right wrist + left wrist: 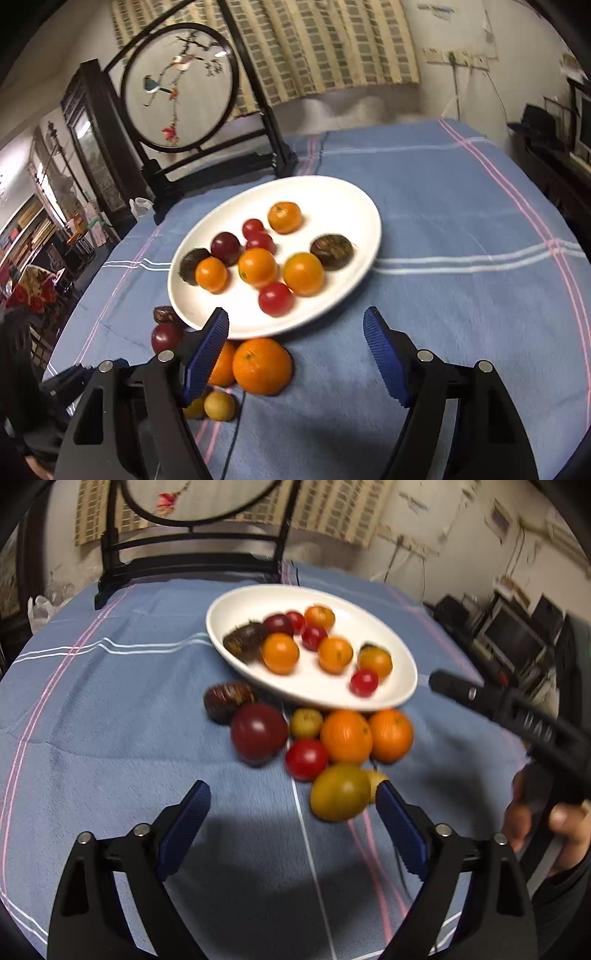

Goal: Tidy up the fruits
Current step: 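Grasp a greenish-yellow tomato with the left tool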

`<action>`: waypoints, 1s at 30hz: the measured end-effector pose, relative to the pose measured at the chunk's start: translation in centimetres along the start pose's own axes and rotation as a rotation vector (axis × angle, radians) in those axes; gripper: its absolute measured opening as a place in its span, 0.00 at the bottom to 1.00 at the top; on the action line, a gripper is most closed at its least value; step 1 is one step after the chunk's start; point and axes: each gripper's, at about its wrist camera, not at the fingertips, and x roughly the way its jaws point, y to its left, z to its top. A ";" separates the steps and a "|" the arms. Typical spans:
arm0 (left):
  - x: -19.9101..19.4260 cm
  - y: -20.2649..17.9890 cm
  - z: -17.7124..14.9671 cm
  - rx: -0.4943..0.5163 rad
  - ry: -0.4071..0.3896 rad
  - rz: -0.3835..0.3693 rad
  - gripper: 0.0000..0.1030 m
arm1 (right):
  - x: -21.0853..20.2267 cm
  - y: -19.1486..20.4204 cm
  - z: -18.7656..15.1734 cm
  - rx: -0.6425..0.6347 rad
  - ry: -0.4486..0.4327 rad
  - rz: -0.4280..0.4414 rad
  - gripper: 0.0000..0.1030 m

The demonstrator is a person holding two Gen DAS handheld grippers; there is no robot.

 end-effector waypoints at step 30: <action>0.6 -2.9 -0.4 0.181 -0.046 0.035 0.36 | 0.0 2.0 -1.0 -0.139 0.095 -0.070 0.75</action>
